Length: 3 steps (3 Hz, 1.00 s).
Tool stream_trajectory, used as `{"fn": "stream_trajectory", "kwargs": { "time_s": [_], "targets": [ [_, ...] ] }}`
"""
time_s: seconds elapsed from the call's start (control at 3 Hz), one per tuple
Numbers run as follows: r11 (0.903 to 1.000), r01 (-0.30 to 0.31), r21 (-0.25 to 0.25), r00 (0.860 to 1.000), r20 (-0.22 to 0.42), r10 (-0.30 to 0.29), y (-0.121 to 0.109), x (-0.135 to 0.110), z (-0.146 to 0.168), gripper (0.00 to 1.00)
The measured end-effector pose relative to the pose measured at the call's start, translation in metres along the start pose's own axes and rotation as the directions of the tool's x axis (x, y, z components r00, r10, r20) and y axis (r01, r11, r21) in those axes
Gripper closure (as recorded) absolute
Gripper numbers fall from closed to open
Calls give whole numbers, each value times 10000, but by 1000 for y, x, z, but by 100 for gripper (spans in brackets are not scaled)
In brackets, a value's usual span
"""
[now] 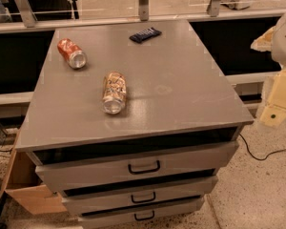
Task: Place orange can upright
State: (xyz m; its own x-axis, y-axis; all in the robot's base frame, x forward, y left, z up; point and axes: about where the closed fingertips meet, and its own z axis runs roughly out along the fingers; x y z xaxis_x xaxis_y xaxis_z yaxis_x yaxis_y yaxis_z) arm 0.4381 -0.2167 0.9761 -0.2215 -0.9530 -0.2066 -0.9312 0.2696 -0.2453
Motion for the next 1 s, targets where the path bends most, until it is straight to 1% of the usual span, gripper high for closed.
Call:
{"fn": "stream_trajectory", "kwargs": {
  "time_s": [0.33, 0.67, 1.0],
  "targets": [
    [10000, 0, 2, 10000, 1, 0, 0, 0, 0, 0],
    [9996, -285, -91, 9980, 568, 290, -14, -29, 22, 0],
    [9979, -614, -195, 9876, 1438, 636, -25, -98, 52, 0]
  ]
}}
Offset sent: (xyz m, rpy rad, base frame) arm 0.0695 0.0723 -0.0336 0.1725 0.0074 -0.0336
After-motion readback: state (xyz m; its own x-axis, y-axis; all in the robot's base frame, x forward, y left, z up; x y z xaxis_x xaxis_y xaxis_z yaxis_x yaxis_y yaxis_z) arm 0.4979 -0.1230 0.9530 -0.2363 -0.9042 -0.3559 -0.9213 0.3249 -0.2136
